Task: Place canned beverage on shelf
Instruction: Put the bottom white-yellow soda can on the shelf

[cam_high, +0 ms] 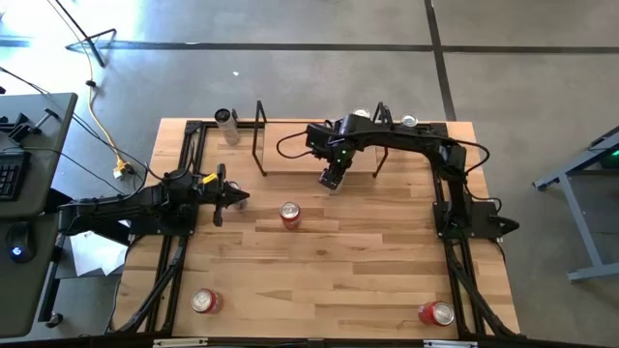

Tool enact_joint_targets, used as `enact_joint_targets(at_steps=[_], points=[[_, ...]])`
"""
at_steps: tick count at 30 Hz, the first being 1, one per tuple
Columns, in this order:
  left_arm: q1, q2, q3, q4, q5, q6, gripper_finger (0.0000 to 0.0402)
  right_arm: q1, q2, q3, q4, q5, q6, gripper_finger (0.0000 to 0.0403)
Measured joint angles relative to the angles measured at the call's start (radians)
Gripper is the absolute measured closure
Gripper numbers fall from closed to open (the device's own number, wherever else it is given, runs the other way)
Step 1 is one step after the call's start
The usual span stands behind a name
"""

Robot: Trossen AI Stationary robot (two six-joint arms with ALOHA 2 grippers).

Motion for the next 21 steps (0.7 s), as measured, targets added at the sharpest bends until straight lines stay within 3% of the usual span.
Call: enact_joint_targets(at_steps=[5,12,21], points=[[0.000,0.000,0.000,0.000,0.000,0.000,0.0401,0.000,0.008,0.000,-0.008,0.006,-0.012,0.0121],[0.000,0.000,0.000,0.000,0.000,-0.004,0.0402,0.016,0.005,0.013,-0.051,0.010,-0.075,0.0164],[0.000,0.000,0.000,-0.001,0.000,-0.020,0.0402,0.035,0.002,0.303,-0.235,0.039,-0.162,0.0164]])
